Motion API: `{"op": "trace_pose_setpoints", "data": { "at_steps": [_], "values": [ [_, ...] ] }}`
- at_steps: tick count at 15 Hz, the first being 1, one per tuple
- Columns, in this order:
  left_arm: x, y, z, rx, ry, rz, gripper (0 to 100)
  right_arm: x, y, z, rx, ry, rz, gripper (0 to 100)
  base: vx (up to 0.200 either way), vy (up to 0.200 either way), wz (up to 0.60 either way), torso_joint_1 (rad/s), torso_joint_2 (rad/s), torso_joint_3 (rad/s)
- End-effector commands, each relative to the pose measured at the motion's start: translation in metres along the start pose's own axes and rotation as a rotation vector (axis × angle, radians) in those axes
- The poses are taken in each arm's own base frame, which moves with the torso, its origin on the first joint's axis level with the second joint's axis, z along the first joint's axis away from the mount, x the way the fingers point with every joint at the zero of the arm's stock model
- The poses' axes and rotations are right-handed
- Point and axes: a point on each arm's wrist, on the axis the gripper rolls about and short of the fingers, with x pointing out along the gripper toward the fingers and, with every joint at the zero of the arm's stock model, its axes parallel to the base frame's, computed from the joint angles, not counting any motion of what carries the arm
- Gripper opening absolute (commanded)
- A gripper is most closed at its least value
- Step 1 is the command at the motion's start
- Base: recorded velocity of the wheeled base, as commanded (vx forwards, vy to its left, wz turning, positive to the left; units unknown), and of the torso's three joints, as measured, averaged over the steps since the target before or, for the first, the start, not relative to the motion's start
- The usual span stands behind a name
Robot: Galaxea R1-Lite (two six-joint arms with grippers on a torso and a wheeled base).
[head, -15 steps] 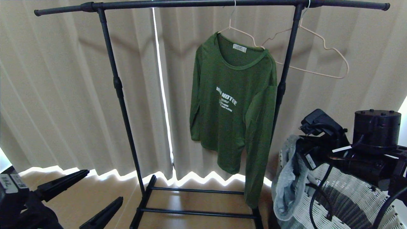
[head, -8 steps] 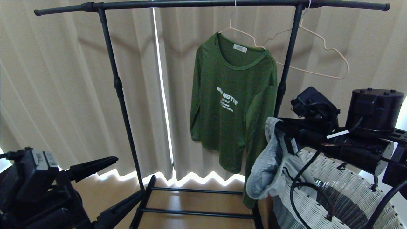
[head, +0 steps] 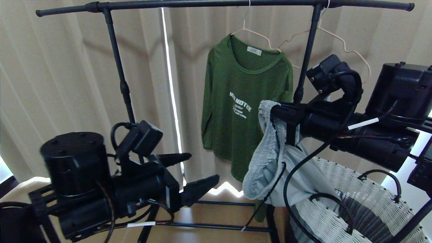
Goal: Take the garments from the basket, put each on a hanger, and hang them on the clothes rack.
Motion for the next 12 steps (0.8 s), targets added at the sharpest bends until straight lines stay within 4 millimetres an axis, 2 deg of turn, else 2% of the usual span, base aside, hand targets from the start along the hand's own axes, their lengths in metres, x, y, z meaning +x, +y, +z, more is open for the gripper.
{"op": "trace_pose_setpoints", "data": {
  "at_steps": [1,4,6,8,12],
  "values": [
    [0.047,0.001,-0.028,-0.098,0.123,-0.033,100,-0.002,0.001,0.006,-0.002,-0.022,0.007,0,0.000,0.000,0.00,0.000,0.00,0.000],
    [0.066,0.005,-0.052,-0.147,0.204,-0.027,100,-0.006,0.007,0.012,0.005,-0.051,0.047,0,0.000,0.000,0.00,0.000,0.00,0.000],
    [0.077,0.005,-0.053,-0.211,0.203,-0.026,100,-0.013,0.014,0.021,0.035,-0.086,0.101,0,0.000,0.000,0.00,0.000,0.00,0.000],
    [0.086,-0.008,-0.050,-0.232,0.197,-0.065,100,-0.015,0.019,0.023,0.041,-0.098,0.130,0,0.000,0.000,0.00,0.000,0.00,0.000],
    [0.108,0.000,-0.064,-0.232,0.215,0.024,100,-0.019,0.022,0.028,0.040,-0.116,0.144,0,0.000,0.000,0.00,0.000,0.00,0.000]
  ]
}}
